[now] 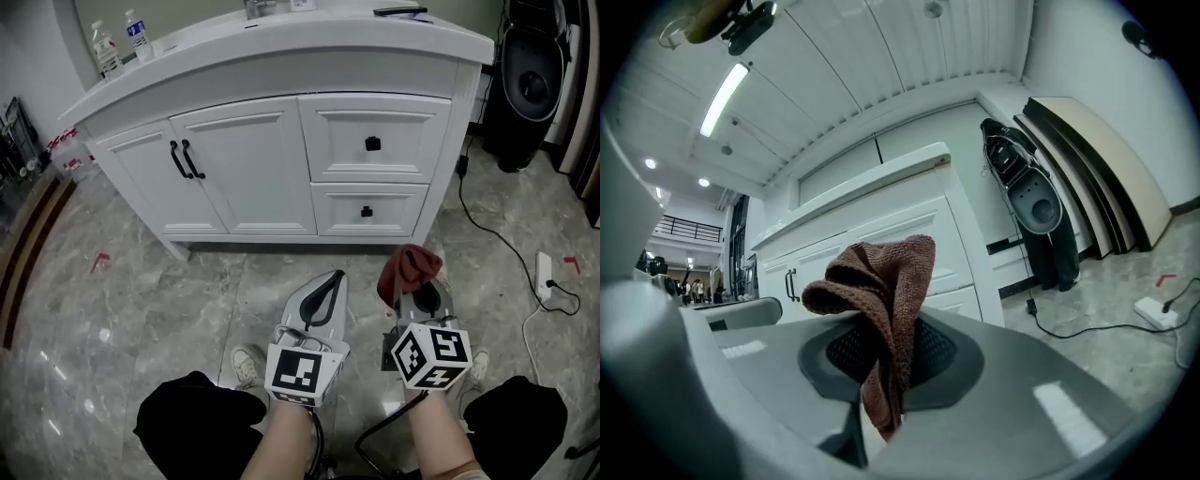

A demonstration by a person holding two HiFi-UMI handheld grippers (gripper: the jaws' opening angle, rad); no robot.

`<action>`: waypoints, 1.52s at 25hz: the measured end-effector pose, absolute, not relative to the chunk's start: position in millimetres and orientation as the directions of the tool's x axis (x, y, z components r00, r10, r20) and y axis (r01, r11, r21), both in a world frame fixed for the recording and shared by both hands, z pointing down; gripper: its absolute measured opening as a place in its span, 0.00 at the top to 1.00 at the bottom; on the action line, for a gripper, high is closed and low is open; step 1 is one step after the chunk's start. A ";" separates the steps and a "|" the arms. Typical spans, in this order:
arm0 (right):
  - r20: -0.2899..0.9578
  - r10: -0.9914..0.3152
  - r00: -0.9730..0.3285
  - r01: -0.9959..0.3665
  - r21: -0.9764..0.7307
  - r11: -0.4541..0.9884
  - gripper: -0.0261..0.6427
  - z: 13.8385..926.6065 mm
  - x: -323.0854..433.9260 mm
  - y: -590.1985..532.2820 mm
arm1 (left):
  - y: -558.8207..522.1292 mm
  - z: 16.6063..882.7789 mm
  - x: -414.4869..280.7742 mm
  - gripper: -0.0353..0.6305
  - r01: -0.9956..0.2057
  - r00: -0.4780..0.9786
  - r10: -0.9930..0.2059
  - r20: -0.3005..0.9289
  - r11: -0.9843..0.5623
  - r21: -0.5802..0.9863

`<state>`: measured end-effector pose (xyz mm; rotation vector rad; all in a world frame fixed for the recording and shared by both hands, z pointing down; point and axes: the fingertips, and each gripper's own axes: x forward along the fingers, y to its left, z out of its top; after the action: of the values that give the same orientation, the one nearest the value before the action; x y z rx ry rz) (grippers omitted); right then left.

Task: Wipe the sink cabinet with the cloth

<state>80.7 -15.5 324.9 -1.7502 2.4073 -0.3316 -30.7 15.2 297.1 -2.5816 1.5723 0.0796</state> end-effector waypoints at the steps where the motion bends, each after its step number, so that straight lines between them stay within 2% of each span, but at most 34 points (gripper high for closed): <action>1: 0.013 -0.949 -0.315 -0.918 -0.258 0.301 0.84 324.9 77.8 -22.5 | 7.2 298.2 -34.5 0.95 -0.891 0.455 -0.884 -0.106 -0.451 -0.062; 11: -0.035 -0.927 -0.373 -0.907 -0.197 0.373 0.84 290.0 53.3 -95.1 | -63.6 284.0 -59.8 0.95 -0.906 0.419 -0.897 -0.140 -0.422 -0.005; 22: -0.097 -0.859 -0.503 -0.850 -0.123 0.512 0.84 244.9 -9.1 -175.7 | -133.8 263.4 -87.3 0.95 -0.920 0.392 -0.905 -0.165 -0.387 -0.061; 32: -0.147 -0.793 -0.591 -0.791 -0.088 0.606 0.84 198.8 -78.1 -222.4 | -145.7 263.8 -114.3 0.95 -0.929 0.371 -0.916 -0.155 -0.362 -0.080; 38: -0.138 -0.795 -0.590 -0.797 -0.055 0.601 0.84 195.7 -79.7 -232.6 | -148.8 261.4 -123.9 0.95 -0.935 0.351 -0.922 -0.163 -0.354 -0.016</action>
<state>-79.7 -232.6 195.7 -1.3402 2.6765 0.0187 -123.9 -148.8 261.4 -2.4935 1.7203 0.1907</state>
